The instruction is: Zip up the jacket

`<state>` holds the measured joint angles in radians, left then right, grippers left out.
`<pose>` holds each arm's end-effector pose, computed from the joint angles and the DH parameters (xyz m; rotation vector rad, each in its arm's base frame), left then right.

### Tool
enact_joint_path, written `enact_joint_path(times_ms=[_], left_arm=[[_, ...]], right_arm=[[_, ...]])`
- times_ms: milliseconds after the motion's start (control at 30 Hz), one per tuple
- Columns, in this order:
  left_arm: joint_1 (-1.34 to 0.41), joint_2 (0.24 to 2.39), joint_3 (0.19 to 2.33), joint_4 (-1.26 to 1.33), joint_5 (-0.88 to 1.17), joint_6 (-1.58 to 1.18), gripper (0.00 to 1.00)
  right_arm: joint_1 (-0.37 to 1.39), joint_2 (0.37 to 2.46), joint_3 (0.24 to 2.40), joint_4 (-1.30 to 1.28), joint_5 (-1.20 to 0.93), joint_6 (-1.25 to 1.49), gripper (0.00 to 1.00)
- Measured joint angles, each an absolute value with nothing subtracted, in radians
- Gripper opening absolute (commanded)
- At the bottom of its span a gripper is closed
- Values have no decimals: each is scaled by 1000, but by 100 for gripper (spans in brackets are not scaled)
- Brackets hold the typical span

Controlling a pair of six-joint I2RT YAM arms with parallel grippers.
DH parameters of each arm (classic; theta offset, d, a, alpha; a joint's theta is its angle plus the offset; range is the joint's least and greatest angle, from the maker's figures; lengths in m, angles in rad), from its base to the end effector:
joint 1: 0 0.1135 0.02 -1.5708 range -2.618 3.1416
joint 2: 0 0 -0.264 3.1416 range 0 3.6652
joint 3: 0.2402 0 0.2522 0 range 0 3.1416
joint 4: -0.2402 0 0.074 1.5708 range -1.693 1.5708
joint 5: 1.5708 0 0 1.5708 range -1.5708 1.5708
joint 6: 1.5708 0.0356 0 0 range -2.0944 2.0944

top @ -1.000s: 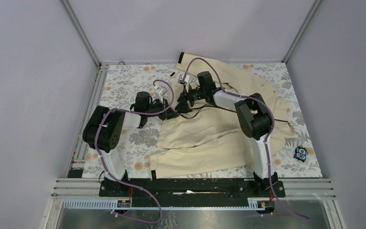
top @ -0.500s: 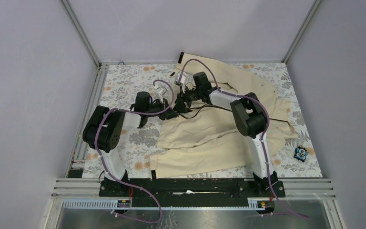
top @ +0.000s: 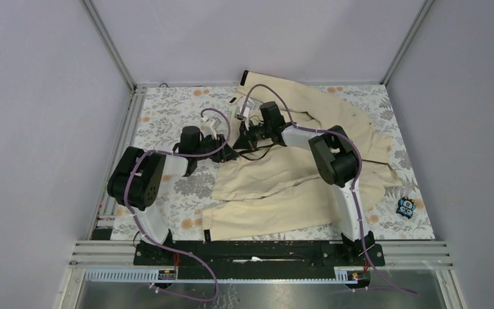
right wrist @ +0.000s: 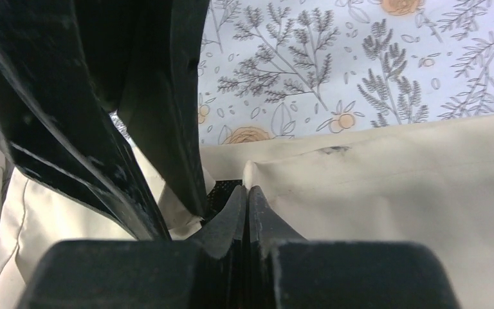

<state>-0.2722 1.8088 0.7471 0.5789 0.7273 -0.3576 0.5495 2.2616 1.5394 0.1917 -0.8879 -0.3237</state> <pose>0.3241 -0.1150 0.1387 0.3851 2.0743 -1.1292 0.4076 0.2820 0.1513 -1.3252 1.5652 1.0628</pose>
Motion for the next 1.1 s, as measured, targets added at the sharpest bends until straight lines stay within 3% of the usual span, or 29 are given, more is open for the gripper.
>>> enact_joint_path(times_ms=[267,333,500,800,867,933,1000,1100], left_arm=[[-245,1657,596,648,593,-447,51],[-226,1635,559,676,580,-456,62],[-211,1660,525,776,593,-479,63],[-214,1765,512,956,656,-533,30],[-215,1788,518,990,668,-547,26],[-215,1806,525,1007,679,-557,33],[-216,1822,530,1026,689,-567,48],[-216,1829,530,1065,701,-595,53]], right_arm=[[543,2255,1486,268,-943,-300,0],[540,2248,1481,277,-950,-297,0],[539,2223,1469,302,-957,-285,0],[529,2207,1453,339,-966,-264,0],[526,2207,1447,347,-971,-260,0],[523,2207,1442,352,-974,-253,0],[521,2205,1435,359,-979,-249,0],[520,2198,1424,373,-983,-239,0]])
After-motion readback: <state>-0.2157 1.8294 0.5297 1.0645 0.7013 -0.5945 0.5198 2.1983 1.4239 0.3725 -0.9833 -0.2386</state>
